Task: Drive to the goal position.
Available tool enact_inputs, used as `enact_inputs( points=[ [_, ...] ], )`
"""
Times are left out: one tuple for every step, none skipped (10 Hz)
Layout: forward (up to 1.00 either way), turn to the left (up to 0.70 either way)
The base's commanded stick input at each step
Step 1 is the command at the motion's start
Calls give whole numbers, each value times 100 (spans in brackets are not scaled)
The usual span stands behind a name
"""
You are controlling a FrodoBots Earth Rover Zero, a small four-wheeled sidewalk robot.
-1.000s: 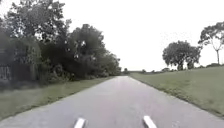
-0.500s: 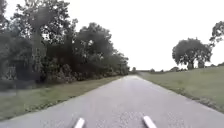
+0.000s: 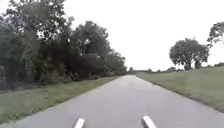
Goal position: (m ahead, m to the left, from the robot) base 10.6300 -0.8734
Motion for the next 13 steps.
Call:
enact_inputs(
  points=[
    [70, 0],
    [70, 0],
    [70, 0],
    [70, 0],
    [70, 0],
    [70, 0],
    [70, 0],
    [70, 0],
    [70, 0],
    [70, 0],
    [70, 0],
    [70, 0],
    [70, 0]
  ],
)
